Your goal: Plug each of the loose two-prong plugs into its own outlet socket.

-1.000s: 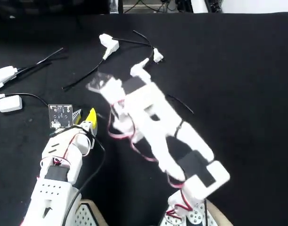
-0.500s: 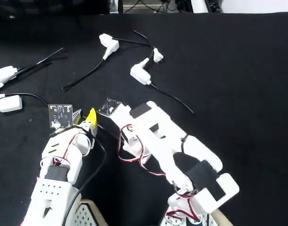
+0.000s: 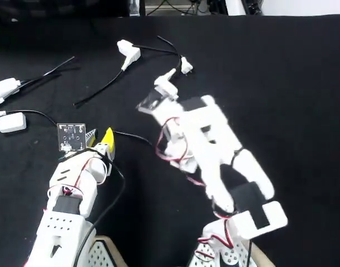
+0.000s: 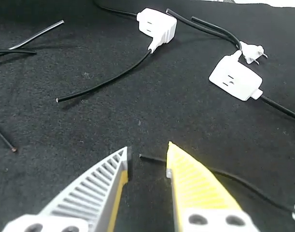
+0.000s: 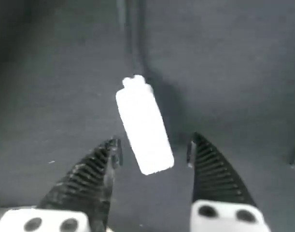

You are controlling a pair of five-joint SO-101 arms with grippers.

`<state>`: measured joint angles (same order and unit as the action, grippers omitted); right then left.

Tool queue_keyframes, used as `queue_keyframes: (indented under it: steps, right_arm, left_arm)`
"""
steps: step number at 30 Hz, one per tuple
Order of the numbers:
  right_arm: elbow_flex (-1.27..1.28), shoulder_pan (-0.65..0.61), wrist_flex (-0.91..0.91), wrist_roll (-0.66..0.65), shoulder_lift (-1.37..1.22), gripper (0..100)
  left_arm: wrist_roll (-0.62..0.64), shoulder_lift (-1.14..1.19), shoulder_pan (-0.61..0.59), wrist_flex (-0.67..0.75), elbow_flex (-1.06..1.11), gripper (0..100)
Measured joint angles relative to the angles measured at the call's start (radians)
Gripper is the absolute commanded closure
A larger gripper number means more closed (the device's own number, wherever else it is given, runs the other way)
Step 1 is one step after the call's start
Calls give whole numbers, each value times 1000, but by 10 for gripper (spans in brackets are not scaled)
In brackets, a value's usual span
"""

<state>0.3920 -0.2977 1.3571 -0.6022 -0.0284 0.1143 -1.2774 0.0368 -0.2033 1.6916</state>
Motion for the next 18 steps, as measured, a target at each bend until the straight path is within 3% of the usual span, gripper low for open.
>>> queue_keyframes:
  steps: [7,18]
  right_arm:
    - [-25,68,3,-114,0,800]
    - [-58,58,-35,-129,0,800]
  left_arm:
    - [0,0,0,0,0,855]
    - [0,0,0,34,0,855]
